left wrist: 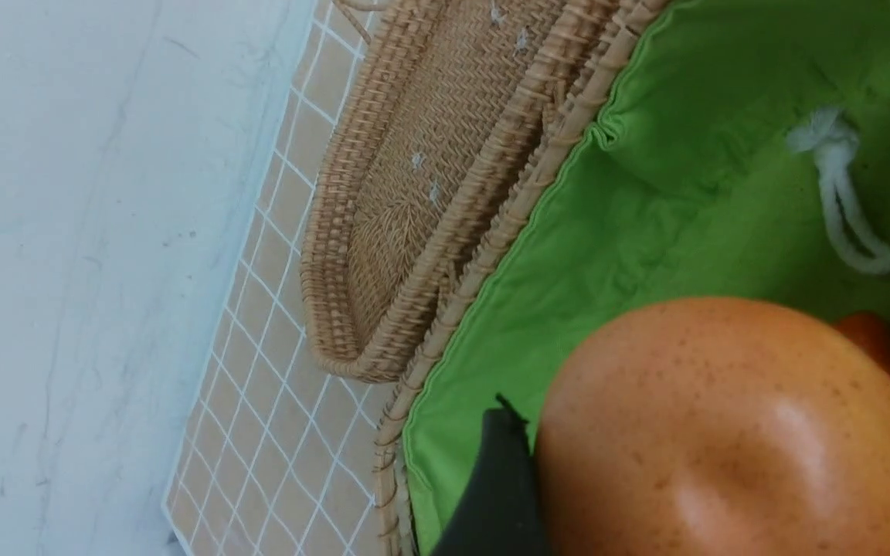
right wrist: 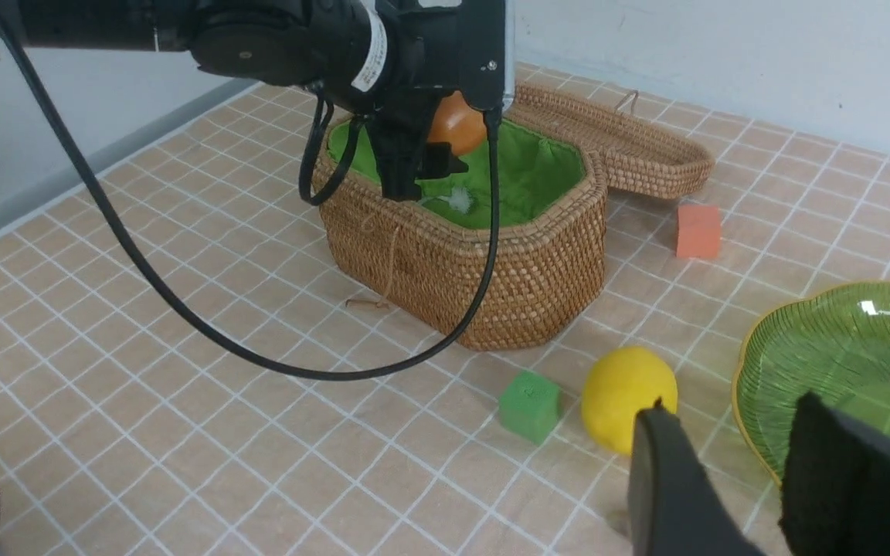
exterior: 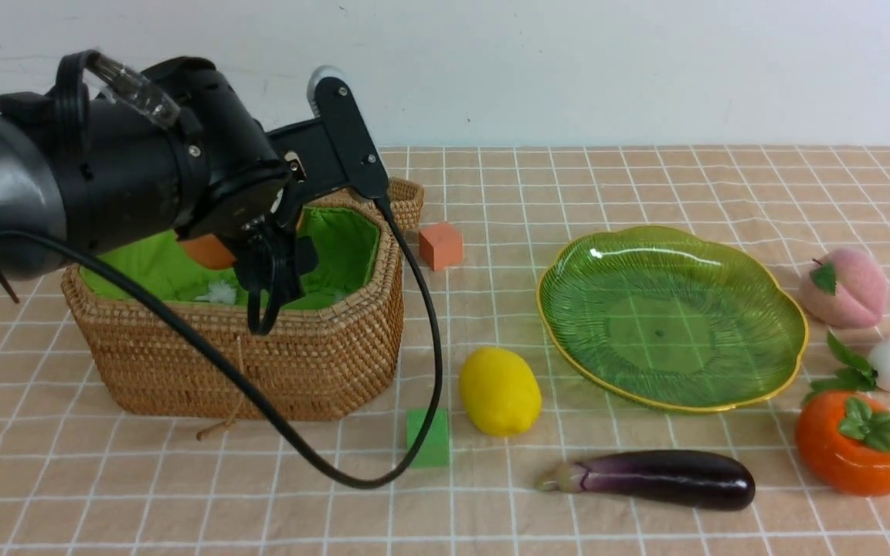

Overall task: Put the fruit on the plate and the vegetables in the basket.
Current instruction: Grab a potato with your left arm and place it in the basket on the left, then grab a lemon with your left arm and place it on the plate on the right, then grab an eggplant with your right arm and place it in the basket on the left.

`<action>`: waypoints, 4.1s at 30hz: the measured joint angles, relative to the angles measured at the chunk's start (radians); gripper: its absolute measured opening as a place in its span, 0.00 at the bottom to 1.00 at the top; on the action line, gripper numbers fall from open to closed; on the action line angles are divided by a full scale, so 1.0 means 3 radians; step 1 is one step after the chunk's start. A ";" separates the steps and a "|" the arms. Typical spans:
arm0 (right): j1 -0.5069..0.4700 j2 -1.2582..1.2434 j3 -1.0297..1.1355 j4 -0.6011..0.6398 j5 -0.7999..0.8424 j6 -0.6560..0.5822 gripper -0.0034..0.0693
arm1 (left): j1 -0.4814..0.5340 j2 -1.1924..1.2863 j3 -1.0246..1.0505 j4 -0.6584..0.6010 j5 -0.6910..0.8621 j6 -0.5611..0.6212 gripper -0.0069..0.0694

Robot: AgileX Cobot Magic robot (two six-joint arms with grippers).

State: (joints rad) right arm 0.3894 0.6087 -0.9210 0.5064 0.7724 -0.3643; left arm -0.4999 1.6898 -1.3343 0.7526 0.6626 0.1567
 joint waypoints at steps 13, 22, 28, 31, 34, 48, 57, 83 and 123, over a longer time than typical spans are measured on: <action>0.0000 0.0000 -0.0183 -0.0161 0.0338 0.0000 0.37 | 0.0000 -0.0102 0.0000 -0.0256 0.0084 -0.0287 0.87; 0.0000 0.0000 -0.0455 -0.0267 0.1118 0.0030 0.37 | -0.0180 -0.0203 0.0000 -0.1603 0.0848 -0.0971 0.37; 0.0000 0.0000 -0.0459 -0.0530 0.1490 0.0283 0.37 | -0.0768 -0.0176 -0.0076 -0.2304 0.1054 -0.0890 0.07; 0.0000 -0.0007 -0.0459 -0.0617 0.1532 0.0359 0.37 | -0.0916 -0.0018 -0.0331 -0.2390 0.1126 -0.0983 0.08; 0.0000 -0.0050 -0.0459 -0.0645 0.1547 0.0397 0.37 | -0.0936 0.0326 -0.0773 -0.2390 0.1269 -0.1128 0.20; 0.0000 -0.0519 -0.0465 -0.0648 0.1637 0.0426 0.37 | -0.0924 0.1610 -0.1874 -0.1591 0.1218 -0.2434 0.96; 0.0000 -0.0598 -0.0465 -0.0657 0.1645 0.0429 0.37 | -0.0915 0.1884 -0.1922 -0.1536 0.1205 -0.2566 0.89; 0.0000 -0.0598 -0.0465 -0.1825 0.1271 0.1693 0.37 | -0.1012 0.2127 -0.2721 -0.2113 -0.0110 -0.1084 0.87; 0.0000 0.1310 -0.0462 -0.1066 0.1114 0.0850 0.37 | -0.1012 -0.0866 -0.1237 -0.2357 0.1771 -0.1042 0.07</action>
State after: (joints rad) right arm 0.3894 1.0016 -1.0597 0.1865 1.1065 -0.1092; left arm -0.8036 1.4301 -1.7054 0.0455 1.1939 -0.1558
